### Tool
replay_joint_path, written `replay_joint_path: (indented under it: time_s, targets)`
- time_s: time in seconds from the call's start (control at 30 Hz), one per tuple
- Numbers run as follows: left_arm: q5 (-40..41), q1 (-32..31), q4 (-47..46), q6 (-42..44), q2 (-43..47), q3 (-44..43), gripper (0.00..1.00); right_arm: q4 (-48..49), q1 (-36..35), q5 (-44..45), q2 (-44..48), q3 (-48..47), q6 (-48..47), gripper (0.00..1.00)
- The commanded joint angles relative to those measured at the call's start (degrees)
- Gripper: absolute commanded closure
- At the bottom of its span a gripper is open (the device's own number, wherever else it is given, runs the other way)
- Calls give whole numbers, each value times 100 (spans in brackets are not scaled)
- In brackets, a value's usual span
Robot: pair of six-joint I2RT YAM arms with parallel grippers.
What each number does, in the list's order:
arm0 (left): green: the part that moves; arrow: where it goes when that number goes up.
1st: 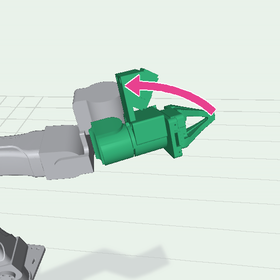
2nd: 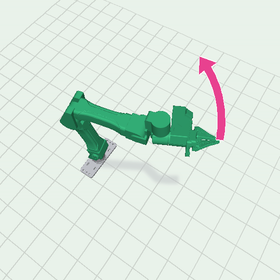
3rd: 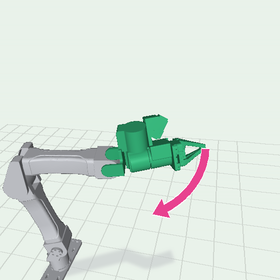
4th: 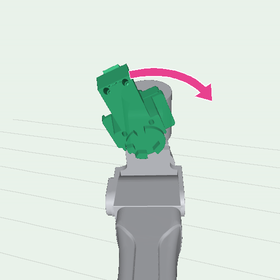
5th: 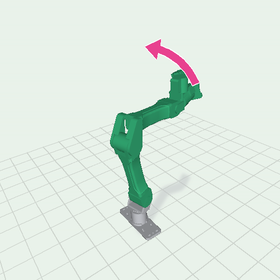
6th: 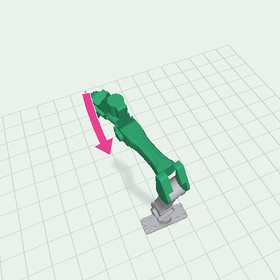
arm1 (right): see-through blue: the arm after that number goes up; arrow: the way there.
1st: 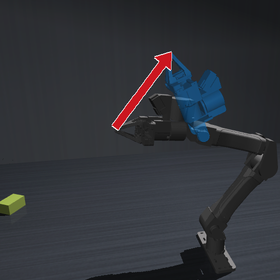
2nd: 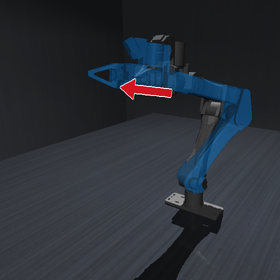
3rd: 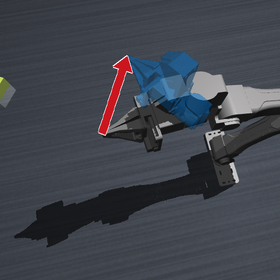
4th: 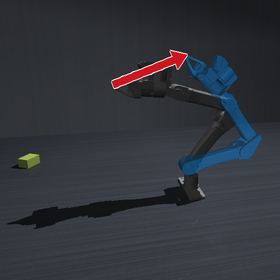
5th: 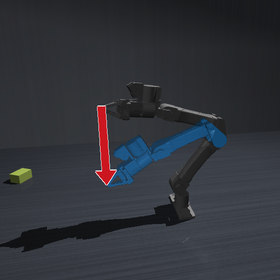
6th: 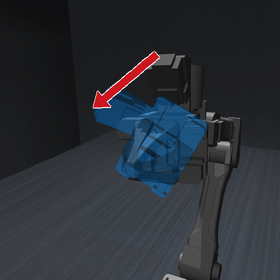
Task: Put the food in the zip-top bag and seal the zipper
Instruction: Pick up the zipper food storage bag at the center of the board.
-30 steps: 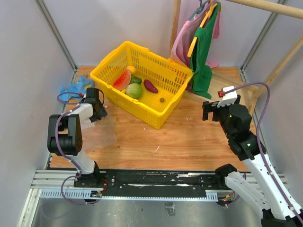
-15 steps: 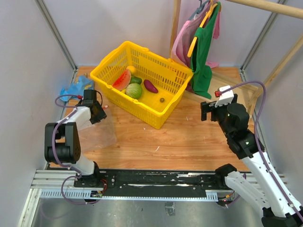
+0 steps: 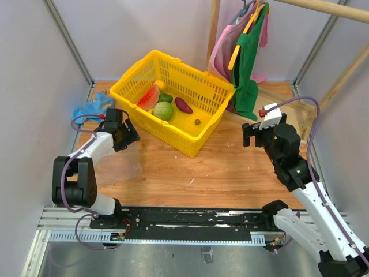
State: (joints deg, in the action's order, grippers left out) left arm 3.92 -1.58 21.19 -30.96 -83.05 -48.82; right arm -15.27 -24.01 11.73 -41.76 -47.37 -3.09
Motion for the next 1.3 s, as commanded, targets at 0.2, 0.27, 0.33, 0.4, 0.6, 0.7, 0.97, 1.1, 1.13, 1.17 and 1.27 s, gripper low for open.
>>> replay_joint_path:
  time_s: [0.2,0.27,0.33,0.4,0.6,0.7,0.97,1.1,1.13,1.17,1.27]
  targets:
    - [352,-295,-104,-112,-597,90,19,190,-118,-61,-43,-75,-86,2]
    - [449,-307,-51,-97,-726,100,19,190,-116,-50,-51,-74,-94,2]
    - [513,-307,-1,-71,-821,107,19,194,-118,-27,-60,-62,-99,2]
    - [587,-305,16,-53,-873,129,20,191,-121,-21,-56,-42,-104,2]
    - [738,-307,6,10,-942,194,28,200,-121,4,-34,-18,-113,2]
    - [767,-307,-13,28,-985,229,34,191,-121,-3,-22,-16,-117,2]
    - [801,-307,-31,68,-901,267,62,182,-123,14,44,-14,-139,2]
    - [879,-307,51,96,-671,259,81,167,-130,-19,34,-58,-136,2]
    - [913,-307,78,117,-588,251,84,157,-130,-42,22,-75,-131,2]
    - [977,-307,116,135,-496,238,89,149,-130,-69,12,-95,-130,2]
    - [1147,-307,308,206,-112,166,99,145,-131,-133,-20,-160,-110,2]
